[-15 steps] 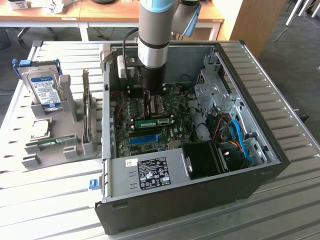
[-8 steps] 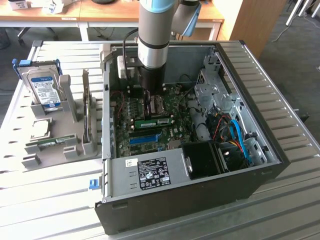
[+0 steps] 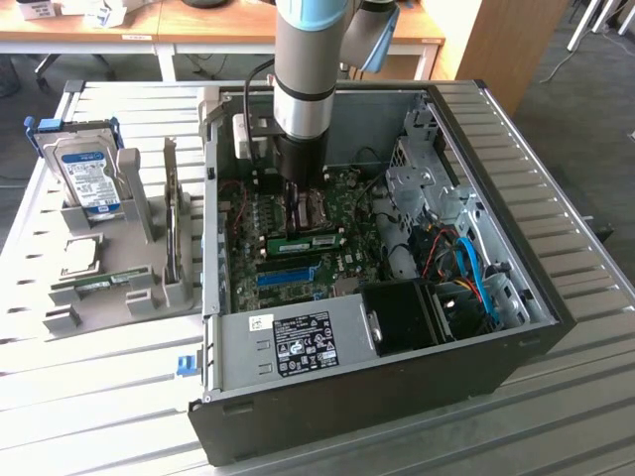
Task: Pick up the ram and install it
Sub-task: 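Press down the ram until it locks into place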
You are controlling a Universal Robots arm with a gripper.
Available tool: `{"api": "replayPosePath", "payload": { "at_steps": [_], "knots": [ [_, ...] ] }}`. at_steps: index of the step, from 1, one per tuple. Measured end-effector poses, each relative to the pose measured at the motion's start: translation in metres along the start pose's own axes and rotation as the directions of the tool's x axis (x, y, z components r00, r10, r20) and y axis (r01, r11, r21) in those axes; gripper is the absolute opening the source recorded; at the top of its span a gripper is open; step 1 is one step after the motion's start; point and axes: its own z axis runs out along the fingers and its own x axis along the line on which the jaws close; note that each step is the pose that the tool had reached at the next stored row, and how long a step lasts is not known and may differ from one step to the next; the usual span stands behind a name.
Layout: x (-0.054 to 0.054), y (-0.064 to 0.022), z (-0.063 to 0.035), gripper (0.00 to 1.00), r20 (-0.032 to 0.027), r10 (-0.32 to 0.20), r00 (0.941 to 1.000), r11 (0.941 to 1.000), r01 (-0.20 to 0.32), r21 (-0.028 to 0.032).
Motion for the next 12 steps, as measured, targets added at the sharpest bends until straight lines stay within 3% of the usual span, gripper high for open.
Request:
{"api": "replayPosePath", "payload": {
  "at_steps": [12],
  "knots": [
    [0.0,-0.0001,0.002,0.11,0.0003,0.0,1.0,1.0,0.0,0.0001]
  ]
}}
